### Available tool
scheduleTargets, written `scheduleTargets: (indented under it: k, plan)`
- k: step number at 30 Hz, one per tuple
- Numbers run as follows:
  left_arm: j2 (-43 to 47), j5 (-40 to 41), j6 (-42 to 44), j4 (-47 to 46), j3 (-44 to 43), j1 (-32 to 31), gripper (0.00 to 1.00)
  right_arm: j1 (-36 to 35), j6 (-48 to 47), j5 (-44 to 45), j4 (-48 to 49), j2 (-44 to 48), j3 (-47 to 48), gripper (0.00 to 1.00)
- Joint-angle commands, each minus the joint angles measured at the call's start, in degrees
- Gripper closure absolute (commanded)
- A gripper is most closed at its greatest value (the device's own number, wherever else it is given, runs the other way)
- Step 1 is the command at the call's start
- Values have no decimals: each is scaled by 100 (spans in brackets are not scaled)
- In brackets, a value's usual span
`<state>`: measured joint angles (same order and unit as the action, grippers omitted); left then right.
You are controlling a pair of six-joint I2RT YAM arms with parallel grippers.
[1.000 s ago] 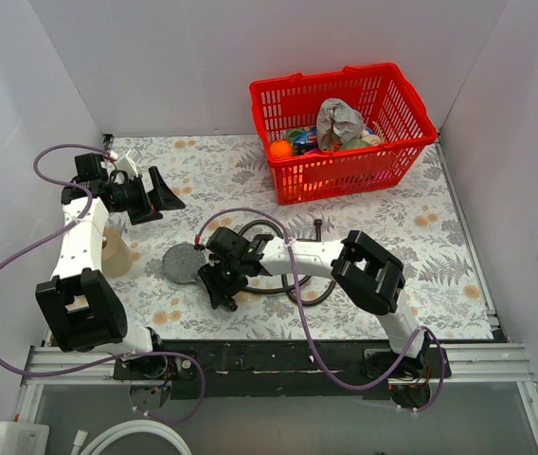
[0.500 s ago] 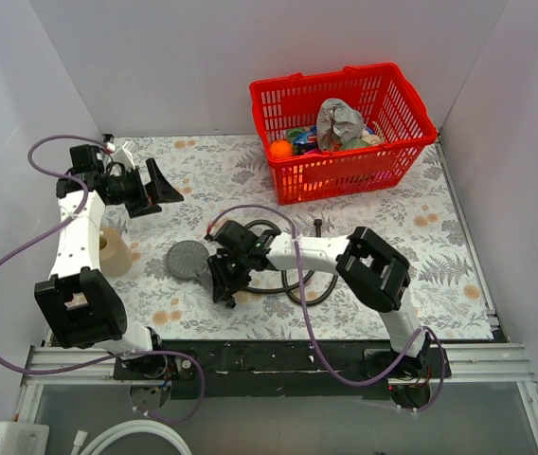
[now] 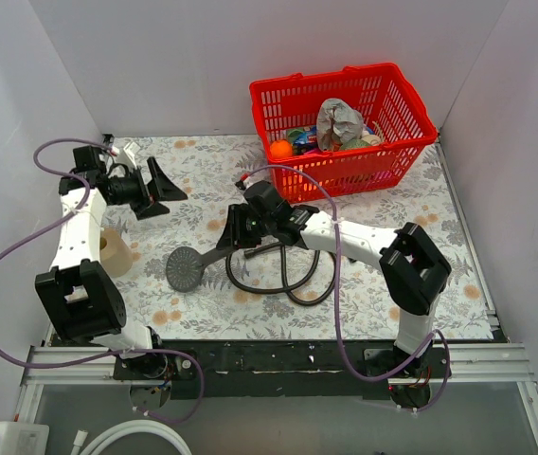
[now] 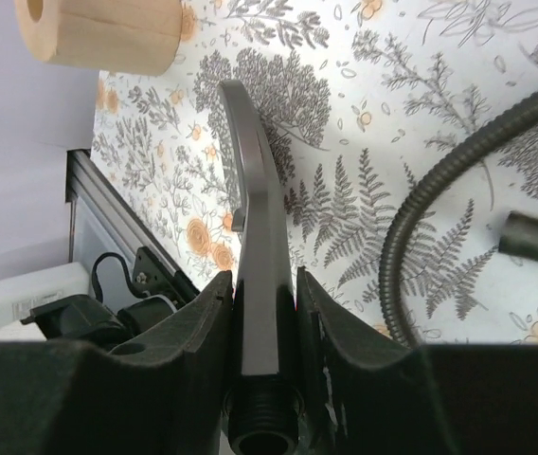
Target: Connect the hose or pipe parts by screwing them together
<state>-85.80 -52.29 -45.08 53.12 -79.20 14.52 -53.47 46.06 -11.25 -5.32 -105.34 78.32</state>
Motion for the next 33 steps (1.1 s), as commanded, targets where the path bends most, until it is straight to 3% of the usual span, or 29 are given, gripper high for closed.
scheduleTargets:
  k: [1,10,13,16,19,27,33]
  plan:
    - [-191,-167,208,215,667,24,2,-32,298,-89,157,23,324,99]
    - [63,175,544,-74,845,33,2,-102,-289,624,-987,-144,7,97]
    - [20,132,606,31,678,33,2,-198,-773,781,-1532,-171,-80,63]
    - [2,123,614,32,529,33,2,-391,-1178,983,-1691,22,-379,46]
    - [-60,79,571,49,362,33,2,-664,-1459,1387,-2147,40,-353,40]
    - [-42,35,597,93,212,33,2,-1182,-1706,1924,-2395,294,-678,35]
    - [90,96,650,128,203,42,2,-1586,-2022,2231,-2754,268,-337,36]
